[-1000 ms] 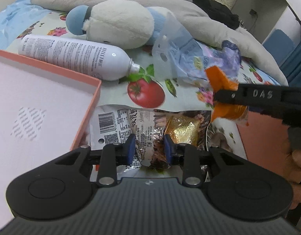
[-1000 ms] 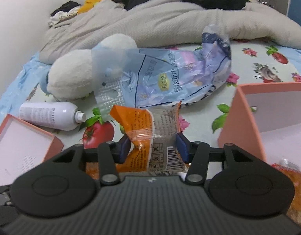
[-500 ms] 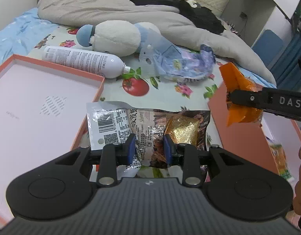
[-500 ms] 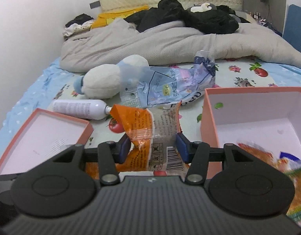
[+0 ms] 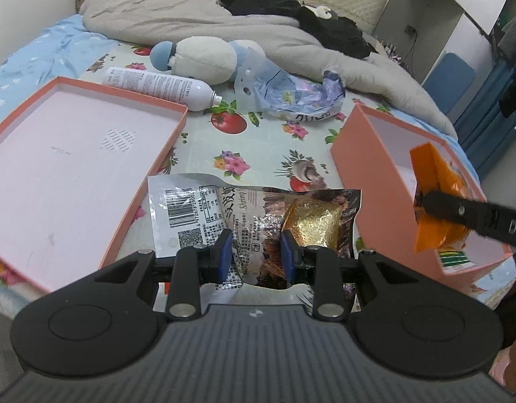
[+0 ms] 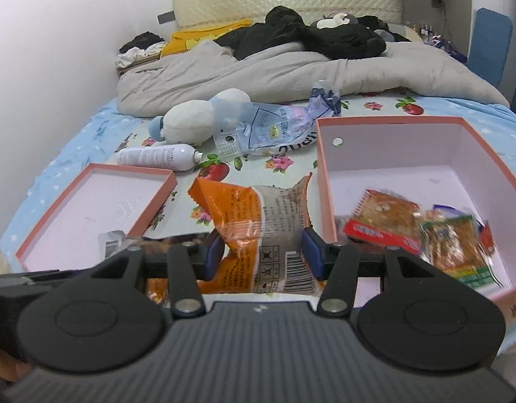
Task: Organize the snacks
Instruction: 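Lift and carry both bags over the deep pink box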
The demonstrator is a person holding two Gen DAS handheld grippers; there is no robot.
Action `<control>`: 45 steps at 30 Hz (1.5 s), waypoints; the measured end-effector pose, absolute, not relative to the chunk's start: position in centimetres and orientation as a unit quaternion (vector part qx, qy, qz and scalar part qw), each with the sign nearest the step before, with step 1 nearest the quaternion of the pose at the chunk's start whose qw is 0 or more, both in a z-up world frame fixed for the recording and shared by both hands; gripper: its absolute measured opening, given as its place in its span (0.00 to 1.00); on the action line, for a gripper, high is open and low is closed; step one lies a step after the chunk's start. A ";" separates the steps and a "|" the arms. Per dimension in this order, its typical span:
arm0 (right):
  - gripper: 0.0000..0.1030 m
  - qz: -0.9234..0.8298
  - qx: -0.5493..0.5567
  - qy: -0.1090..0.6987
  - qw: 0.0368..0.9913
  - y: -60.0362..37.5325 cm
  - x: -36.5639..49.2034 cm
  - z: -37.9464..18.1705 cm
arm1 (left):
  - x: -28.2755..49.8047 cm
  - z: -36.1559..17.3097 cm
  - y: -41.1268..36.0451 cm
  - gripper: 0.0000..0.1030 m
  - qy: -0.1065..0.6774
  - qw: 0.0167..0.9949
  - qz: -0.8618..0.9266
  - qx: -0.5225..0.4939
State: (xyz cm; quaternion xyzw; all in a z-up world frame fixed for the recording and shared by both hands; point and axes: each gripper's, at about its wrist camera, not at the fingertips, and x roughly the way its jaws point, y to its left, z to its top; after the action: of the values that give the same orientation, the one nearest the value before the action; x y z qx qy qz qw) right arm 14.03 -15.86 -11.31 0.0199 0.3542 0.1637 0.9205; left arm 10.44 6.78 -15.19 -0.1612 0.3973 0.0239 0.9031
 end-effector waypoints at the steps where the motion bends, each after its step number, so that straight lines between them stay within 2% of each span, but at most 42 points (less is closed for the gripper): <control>1: 0.52 0.162 0.022 0.352 0.922 -16.1 13.4 -11.1 | 9.8 -14.7 6.6 0.34 0.394 0.904 0.022 -0.164; 19: 0.52 0.109 0.051 0.322 0.939 -22.8 6.8 -9.3 | 5.2 -9.2 0.9 0.34 0.352 0.920 -0.040 -0.165; 45: 0.52 0.026 0.096 0.331 0.938 -32.7 9.8 -10.3 | 14.5 -9.0 -9.4 0.34 0.391 0.898 -0.136 -0.150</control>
State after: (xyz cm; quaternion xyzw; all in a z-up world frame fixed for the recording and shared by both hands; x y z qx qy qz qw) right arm 9.83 -32.68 -10.30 0.0960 0.3309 0.0261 0.9384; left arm 14.54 -9.38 -9.04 -0.1498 0.3907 -0.1356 0.8981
